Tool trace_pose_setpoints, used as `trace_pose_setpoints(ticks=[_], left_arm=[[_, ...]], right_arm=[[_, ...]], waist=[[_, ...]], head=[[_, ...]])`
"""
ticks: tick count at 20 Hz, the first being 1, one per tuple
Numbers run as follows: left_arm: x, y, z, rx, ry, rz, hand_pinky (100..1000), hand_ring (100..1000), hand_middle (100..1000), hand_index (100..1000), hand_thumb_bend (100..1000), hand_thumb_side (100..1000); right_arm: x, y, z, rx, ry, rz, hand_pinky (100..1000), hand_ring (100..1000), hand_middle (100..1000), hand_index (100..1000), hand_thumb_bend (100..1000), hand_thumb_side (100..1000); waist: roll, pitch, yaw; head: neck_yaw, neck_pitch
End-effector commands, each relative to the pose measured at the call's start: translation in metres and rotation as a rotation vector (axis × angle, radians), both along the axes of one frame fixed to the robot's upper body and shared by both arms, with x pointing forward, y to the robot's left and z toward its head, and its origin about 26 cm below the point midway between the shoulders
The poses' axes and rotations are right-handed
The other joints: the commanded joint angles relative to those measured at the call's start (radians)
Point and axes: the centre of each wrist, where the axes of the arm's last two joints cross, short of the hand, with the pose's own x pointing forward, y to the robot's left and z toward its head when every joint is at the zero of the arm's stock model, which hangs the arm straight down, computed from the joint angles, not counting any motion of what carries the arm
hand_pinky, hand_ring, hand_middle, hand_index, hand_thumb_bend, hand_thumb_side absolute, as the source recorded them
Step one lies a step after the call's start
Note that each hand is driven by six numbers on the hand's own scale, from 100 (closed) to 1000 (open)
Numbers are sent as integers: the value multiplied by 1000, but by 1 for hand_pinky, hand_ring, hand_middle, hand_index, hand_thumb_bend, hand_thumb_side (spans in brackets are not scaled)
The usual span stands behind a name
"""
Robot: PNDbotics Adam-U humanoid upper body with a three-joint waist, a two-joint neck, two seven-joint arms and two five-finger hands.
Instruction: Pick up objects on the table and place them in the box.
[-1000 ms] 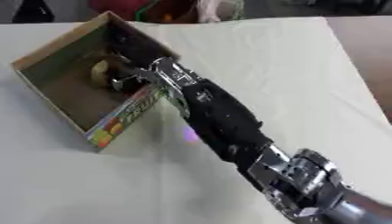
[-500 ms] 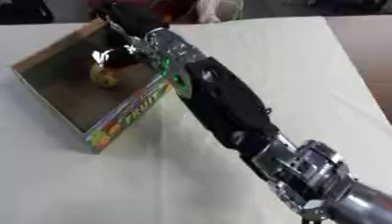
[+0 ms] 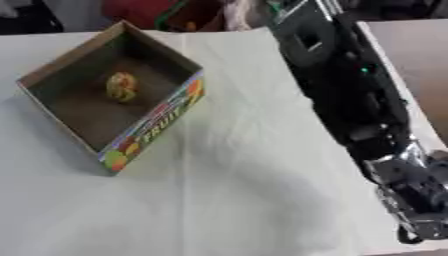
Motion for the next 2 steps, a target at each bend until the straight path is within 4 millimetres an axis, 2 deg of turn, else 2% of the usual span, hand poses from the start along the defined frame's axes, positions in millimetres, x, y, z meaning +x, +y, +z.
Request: trace_pose_setpoints(ticks=[1,2], left_arm=[[-3,6,9,21,-34,25,385,494,456,562,100,842],[-3,6,9,21,-35,27,384,494,456,562,100,842]], right_arm=[[-57,-23,19,130,-97,92,650,791,779,865,100,558],[-68,-28,17,171,-106,108,654,796,796,869,100,566]], waist=[[3,-24,-5],[4,-24,-6]], head=[[11,3],[13,3]])
